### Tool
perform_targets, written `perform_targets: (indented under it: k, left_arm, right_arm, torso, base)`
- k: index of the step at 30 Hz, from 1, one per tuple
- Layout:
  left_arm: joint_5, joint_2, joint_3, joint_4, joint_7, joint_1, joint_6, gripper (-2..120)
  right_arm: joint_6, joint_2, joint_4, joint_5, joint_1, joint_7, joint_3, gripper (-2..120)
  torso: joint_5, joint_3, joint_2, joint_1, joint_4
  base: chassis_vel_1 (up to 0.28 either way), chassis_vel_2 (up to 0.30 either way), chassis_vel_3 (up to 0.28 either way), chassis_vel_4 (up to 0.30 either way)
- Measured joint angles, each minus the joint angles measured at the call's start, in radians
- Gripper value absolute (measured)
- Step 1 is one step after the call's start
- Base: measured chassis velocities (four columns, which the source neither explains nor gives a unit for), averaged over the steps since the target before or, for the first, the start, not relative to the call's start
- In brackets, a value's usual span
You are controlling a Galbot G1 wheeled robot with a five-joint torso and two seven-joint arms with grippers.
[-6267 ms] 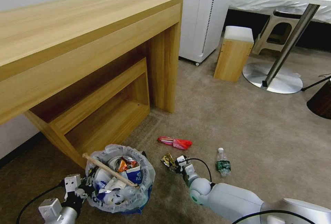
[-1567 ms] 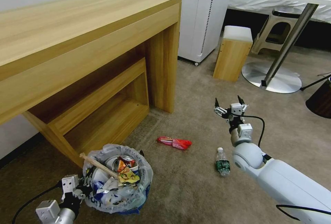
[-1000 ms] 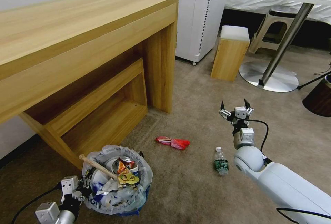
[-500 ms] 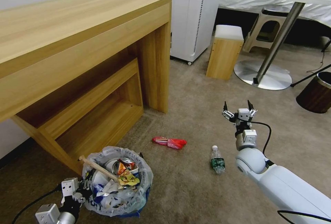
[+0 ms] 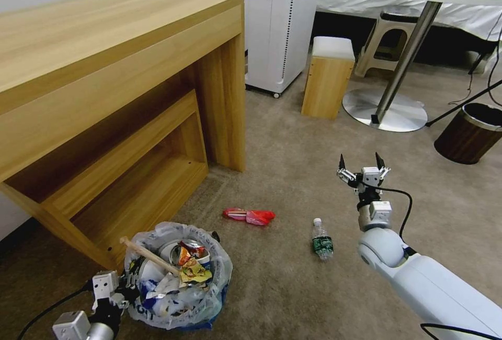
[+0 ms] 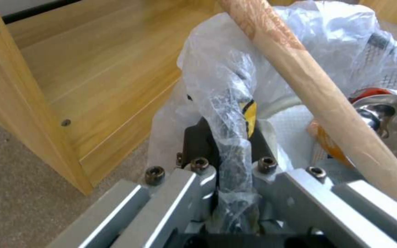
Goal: Pick up the trash bin and place the garbage on the floor into it.
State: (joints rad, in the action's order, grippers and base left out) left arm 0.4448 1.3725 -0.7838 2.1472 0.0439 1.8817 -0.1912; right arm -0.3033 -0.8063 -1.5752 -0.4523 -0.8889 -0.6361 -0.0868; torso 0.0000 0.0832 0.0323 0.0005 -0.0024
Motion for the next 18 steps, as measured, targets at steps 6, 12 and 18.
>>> perform_targets:
  k: [6,12,18]
  left_arm:
    - [0.003,-0.002,-0.005,0.001,-0.004,0.0,-0.002,3]
    - [0.009,-0.007,-0.009,0.002,-0.007,0.001,-0.012,3]
    - [0.017,-0.009,-0.011,0.002,-0.013,0.001,-0.015,3]
  right_arm:
    - [-0.026,0.003,-0.018,0.0,-0.03,0.038,0.025,100]
    - [-0.026,0.015,-0.034,-0.014,-0.054,0.048,0.051,100]
    - [-0.03,0.018,-0.041,-0.02,-0.063,0.055,0.059,100]
  torso:
    - [0.0,0.0,0.0,0.0,0.0001]
    - [0.0,0.0,0.0,0.0,0.0002]
    - [0.0,0.0,0.0,0.0,0.0002]
  base:
    - [0.0,0.0,0.0,0.0]
    - [0.0,0.0,0.0,0.0]
    - [0.0,0.0,0.0,0.0]
